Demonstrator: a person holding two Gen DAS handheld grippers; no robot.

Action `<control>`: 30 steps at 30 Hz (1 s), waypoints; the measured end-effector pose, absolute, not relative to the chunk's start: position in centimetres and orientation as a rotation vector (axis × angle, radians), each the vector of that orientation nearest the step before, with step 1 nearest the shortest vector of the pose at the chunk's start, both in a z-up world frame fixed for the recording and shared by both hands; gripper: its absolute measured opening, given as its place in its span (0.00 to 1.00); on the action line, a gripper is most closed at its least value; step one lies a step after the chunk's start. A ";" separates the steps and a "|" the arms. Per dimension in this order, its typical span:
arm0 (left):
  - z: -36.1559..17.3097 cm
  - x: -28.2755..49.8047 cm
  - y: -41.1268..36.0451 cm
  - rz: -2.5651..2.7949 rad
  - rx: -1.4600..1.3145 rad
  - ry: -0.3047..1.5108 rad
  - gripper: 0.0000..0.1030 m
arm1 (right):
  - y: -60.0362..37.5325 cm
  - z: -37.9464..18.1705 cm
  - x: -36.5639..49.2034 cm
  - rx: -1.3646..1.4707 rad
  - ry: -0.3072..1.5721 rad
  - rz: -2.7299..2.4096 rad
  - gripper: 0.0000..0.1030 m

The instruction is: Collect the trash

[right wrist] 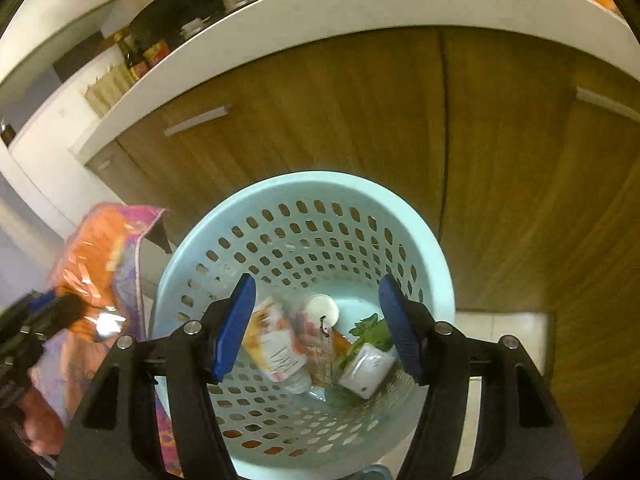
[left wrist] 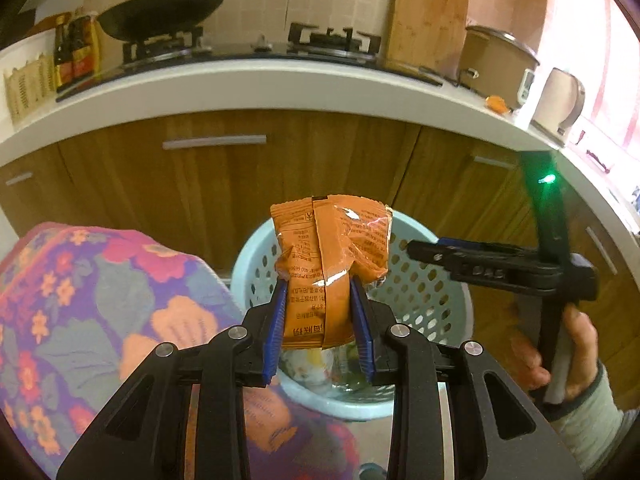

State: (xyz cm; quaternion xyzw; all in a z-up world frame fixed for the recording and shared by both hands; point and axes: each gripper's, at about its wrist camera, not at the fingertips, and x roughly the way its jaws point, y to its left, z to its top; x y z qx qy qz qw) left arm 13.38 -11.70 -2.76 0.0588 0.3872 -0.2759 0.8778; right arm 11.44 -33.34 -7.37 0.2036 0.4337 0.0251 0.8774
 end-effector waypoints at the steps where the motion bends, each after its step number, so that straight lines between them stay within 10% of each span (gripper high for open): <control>1: -3.1 13.7 -12.1 -0.561 0.125 0.817 0.35 | -33.6 -7.4 11.4 0.437 0.905 0.054 0.59; 11: -3.5 13.4 -12.5 -0.412 0.150 0.767 0.81 | -32.8 -6.2 9.7 0.400 0.868 0.066 0.67; 30: 0.7 6.4 -4.9 -0.139 0.051 0.595 0.85 | -24.7 0.6 5.5 0.213 0.695 0.103 0.77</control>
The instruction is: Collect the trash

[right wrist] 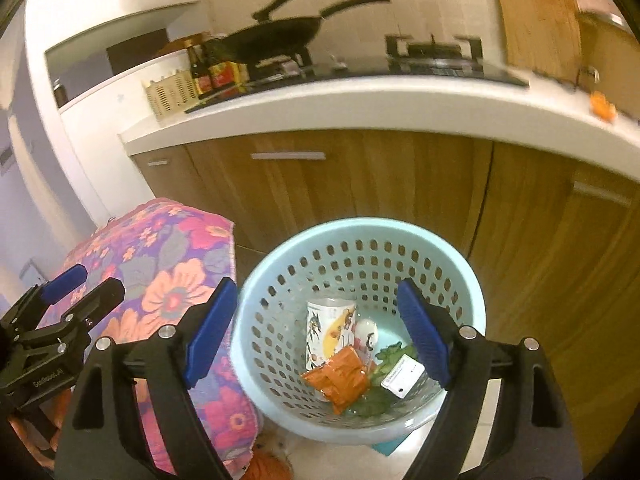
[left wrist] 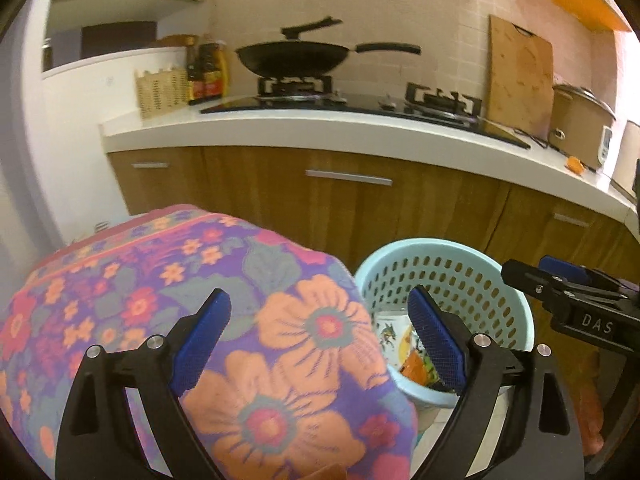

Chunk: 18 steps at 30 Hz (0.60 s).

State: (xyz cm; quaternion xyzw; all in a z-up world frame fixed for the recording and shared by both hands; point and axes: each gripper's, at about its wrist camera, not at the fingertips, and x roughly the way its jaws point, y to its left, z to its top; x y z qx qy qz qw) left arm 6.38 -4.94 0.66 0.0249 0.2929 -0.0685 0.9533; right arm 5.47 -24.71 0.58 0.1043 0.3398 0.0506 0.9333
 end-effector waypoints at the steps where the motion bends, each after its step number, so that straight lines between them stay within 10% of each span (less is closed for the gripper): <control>1: 0.7 6.1 -4.6 -0.134 0.049 0.590 0.85 | -24.0 1.1 5.1 0.194 0.681 0.102 0.77; 18: 0.7 1.1 1.4 0.042 0.016 0.477 0.86 | -15.8 4.6 1.0 0.037 0.522 0.106 0.83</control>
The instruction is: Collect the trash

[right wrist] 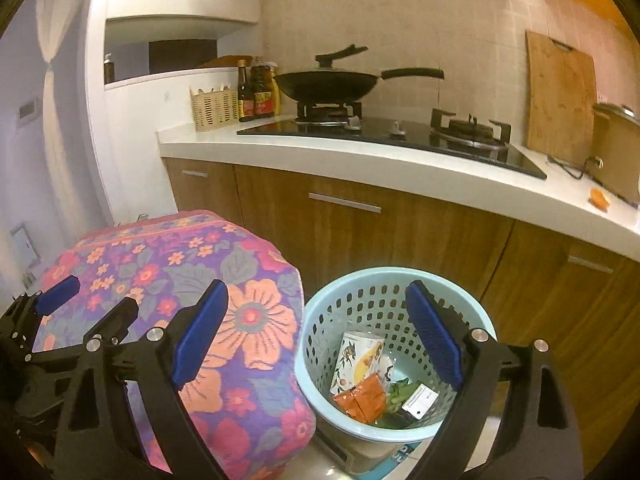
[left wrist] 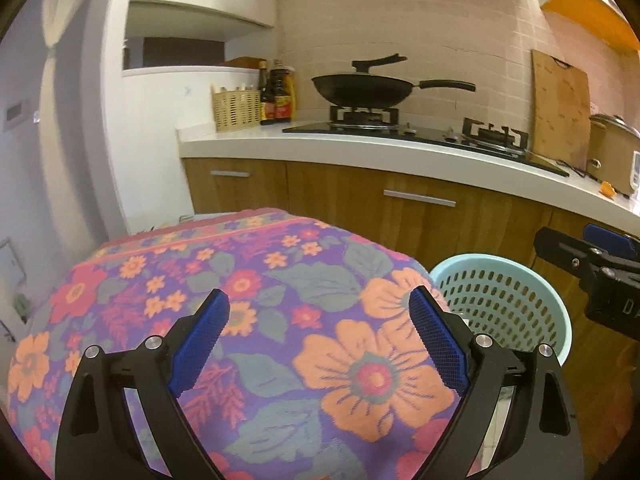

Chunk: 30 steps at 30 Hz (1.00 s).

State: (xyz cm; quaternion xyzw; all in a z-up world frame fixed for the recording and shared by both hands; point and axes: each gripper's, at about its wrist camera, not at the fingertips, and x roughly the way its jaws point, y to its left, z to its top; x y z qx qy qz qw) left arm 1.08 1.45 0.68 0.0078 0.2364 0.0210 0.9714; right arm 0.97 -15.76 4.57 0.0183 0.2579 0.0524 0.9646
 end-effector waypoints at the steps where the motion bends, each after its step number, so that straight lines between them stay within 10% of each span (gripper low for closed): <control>1: 0.6 1.0 1.7 0.044 0.004 0.471 0.86 | -15.3 4.5 0.8 0.025 0.513 0.099 0.83; 30: -0.1 0.6 2.3 0.065 0.000 0.452 0.91 | -14.4 3.4 1.2 0.003 0.525 0.028 0.83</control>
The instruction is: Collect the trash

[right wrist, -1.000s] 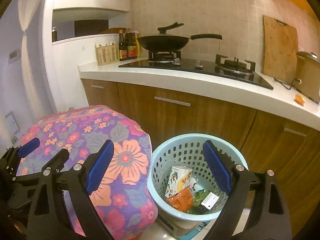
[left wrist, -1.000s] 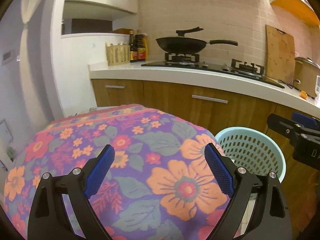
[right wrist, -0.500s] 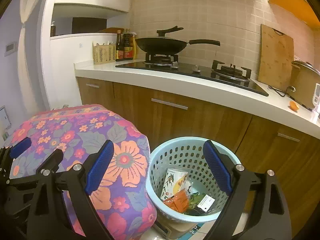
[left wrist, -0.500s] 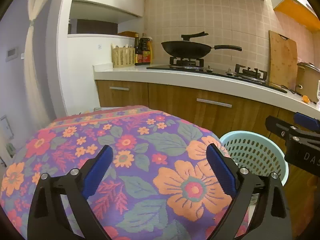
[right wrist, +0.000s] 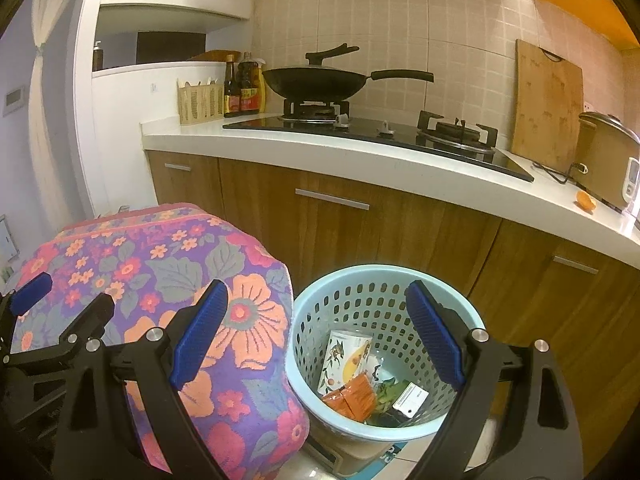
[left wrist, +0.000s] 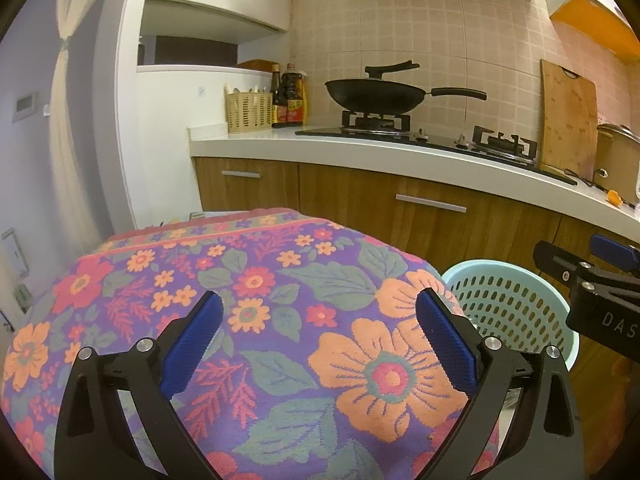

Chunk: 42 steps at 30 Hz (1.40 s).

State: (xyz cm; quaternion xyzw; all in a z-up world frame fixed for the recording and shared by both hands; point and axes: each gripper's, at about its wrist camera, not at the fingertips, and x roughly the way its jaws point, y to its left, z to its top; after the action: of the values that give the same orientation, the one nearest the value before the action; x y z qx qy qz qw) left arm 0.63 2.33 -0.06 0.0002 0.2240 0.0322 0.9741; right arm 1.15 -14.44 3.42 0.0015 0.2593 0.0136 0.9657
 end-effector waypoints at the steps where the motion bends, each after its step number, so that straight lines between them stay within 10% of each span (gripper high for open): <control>1: -0.1 0.6 2.3 0.065 0.001 0.453 0.91 | -14.4 3.3 1.2 0.001 0.527 0.027 0.83; 42: -0.2 0.6 2.1 0.052 0.014 0.450 0.93 | -14.8 2.7 1.3 0.008 0.534 0.008 0.84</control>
State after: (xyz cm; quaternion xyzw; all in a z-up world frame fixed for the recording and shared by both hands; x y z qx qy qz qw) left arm 0.65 2.13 -0.22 0.0068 0.2231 0.0258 0.9744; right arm 1.26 -14.76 2.72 0.0041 0.2637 0.0040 0.9646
